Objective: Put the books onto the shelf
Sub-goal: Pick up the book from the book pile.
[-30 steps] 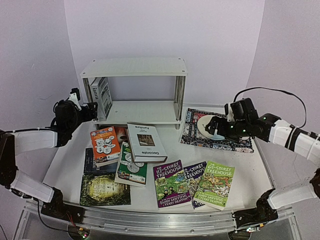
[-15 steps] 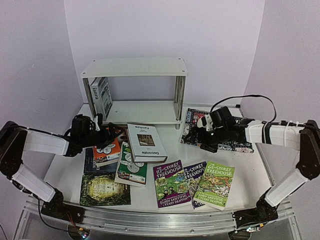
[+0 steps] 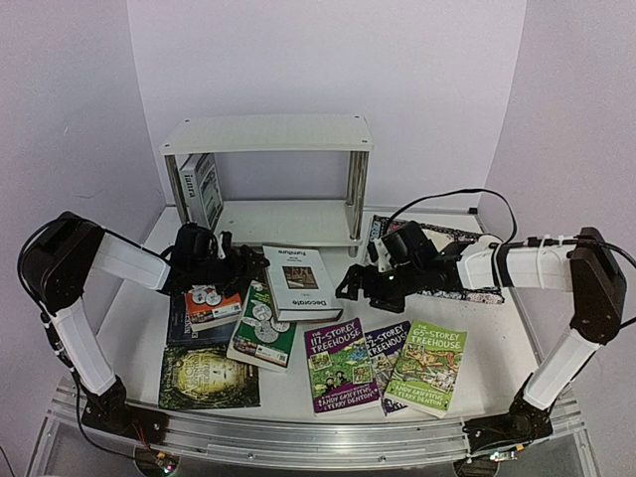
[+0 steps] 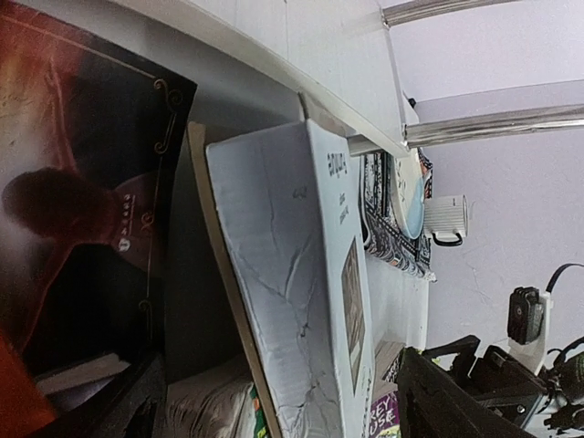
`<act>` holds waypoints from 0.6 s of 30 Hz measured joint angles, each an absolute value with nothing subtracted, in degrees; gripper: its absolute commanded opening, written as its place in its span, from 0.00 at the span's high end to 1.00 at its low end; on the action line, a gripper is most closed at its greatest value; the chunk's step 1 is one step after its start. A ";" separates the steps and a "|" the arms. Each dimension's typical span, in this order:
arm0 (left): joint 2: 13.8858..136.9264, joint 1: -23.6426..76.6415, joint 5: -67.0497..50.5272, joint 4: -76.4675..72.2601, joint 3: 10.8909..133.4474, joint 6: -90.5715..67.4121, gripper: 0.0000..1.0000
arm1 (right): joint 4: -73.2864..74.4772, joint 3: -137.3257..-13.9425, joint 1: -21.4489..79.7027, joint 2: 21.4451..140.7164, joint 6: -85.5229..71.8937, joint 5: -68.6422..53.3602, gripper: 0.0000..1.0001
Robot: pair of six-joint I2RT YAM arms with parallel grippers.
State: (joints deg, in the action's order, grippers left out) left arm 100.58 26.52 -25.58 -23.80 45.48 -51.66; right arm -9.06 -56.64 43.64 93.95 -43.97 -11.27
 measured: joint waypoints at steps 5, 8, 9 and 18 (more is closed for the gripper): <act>103.86 26.33 -25.55 -24.28 48.94 -52.31 0.18 | -9.04 -56.62 43.95 93.95 -44.89 -9.51 0.02; 105.88 25.61 -25.57 -24.32 51.39 -52.31 0.20 | -9.03 -56.62 44.41 93.95 -45.08 -8.48 0.02; 106.76 25.28 -25.68 -24.35 52.58 -52.30 0.22 | -8.99 -56.62 44.52 93.95 -45.09 -8.19 0.02; 113.88 24.25 -27.62 -24.96 58.46 -53.80 0.32 | -7.92 -56.97 44.80 93.95 -45.06 -6.31 0.02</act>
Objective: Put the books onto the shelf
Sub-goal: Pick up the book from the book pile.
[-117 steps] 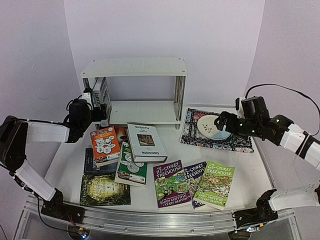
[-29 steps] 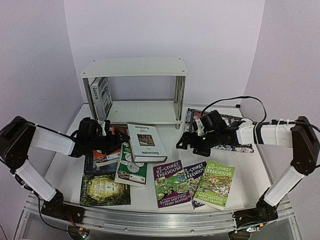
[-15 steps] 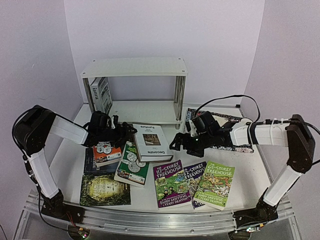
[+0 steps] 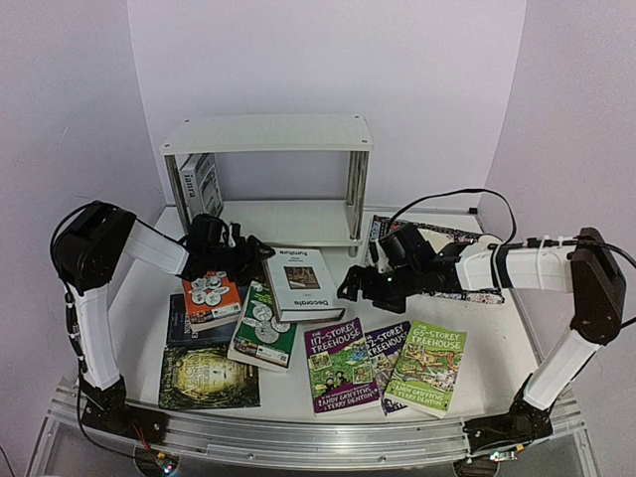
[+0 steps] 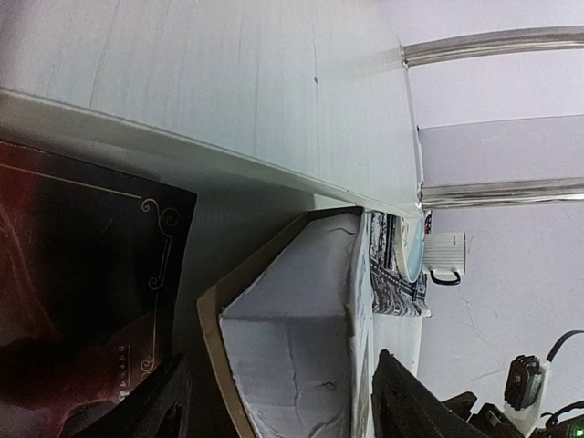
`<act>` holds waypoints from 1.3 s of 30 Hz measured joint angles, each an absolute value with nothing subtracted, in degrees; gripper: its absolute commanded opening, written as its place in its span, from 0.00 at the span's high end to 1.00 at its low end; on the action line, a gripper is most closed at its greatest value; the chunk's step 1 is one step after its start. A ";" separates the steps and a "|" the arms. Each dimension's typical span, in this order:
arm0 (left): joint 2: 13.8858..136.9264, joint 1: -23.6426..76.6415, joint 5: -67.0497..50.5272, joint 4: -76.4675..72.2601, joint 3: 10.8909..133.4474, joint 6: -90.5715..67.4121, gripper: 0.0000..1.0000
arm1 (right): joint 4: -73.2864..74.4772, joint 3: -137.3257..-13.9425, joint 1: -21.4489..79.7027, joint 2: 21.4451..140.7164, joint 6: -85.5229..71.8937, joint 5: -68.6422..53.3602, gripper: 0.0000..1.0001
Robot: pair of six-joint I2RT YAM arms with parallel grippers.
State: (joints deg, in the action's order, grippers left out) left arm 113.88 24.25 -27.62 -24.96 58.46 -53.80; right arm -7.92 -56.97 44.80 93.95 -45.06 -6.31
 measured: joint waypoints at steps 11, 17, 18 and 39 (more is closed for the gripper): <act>114.72 24.32 -31.62 -24.66 58.94 -54.28 0.31 | -7.21 -60.10 44.80 94.58 -44.16 -5.37 0.02; 115.02 24.32 -33.25 -24.43 58.94 -53.81 0.53 | -6.86 -60.78 44.80 95.60 -42.55 -4.26 0.02; 115.02 24.32 -33.41 -24.43 58.94 -53.92 0.55 | -6.69 -60.92 44.80 95.73 -41.99 -3.84 0.02; 95.00 24.29 -39.34 -22.50 57.68 -48.91 0.58 | -6.30 -65.45 44.80 91.27 -20.31 0.32 0.02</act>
State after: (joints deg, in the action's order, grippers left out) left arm 95.00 24.29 -39.34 -22.50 57.68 -48.91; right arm -6.30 -65.45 44.80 91.27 -20.31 0.32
